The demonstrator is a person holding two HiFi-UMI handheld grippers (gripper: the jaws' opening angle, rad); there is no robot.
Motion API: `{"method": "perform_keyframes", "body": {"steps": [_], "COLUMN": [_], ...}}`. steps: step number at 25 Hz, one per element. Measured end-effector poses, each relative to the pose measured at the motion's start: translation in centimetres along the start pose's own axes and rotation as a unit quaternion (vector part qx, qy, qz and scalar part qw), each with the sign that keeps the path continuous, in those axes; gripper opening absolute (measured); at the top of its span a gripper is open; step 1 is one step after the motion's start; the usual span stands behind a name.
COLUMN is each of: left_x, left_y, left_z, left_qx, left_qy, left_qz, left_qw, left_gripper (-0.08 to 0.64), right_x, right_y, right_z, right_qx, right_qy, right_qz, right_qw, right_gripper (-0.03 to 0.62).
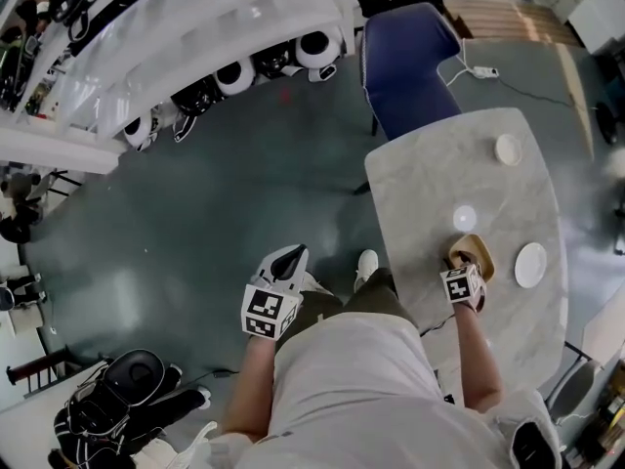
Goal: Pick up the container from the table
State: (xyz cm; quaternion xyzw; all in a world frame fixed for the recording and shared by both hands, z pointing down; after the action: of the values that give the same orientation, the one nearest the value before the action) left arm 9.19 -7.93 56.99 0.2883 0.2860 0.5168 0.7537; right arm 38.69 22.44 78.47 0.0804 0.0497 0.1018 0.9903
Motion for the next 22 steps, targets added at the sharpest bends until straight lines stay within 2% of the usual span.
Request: {"method": "perform_keyframes", "body": {"steps": [4,5,10,22], "left_x": [-0.9,-1.1,-2.2,-6.0], "left_y": [0.8,0.9,1.5,2.9], "left_z": [-0.7,-0.8,-1.8,-4.1], "left_qx": [0.003,0.003,0.008,0.030], "left_qy": [-0.005,-0.006,-0.010,-0.040], "left_qz": [-0.006,-0.006,-0.009,-0.033], "left_qw": [1.0000,1.0000,0.9999,0.9982], "left_gripper": [0.002,0.002,0.002,0.002], "right_x": [-0.4,-0.5,-0.7,-2.7], "right_y": [-0.1,0.0,-0.5,-7.6], "right_z": [0.1,0.1,0.1,-0.8], "right_qx": [0.000,-0.002,-0.013,0.042], "right_qy": [0.005,0.007,0.014,0.025], "right_qz": [-0.010,-0.013,-0.025,-0.052], "right_qw": [1.000,1.000,0.999,0.997], "right_gripper": [0.188,0.158,0.127,0.049]}}
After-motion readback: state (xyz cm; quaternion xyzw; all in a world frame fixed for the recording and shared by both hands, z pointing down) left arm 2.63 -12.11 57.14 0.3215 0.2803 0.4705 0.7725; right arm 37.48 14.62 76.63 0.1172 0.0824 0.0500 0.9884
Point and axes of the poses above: the fingertips, and each gripper's own axes: z forward along the fingers, x to its right, y out of its underside, the point moved 5 cm from there along -z, backward along the fingers, and after that the axes turned 5 degrees about -x, right-handed, at the moved point
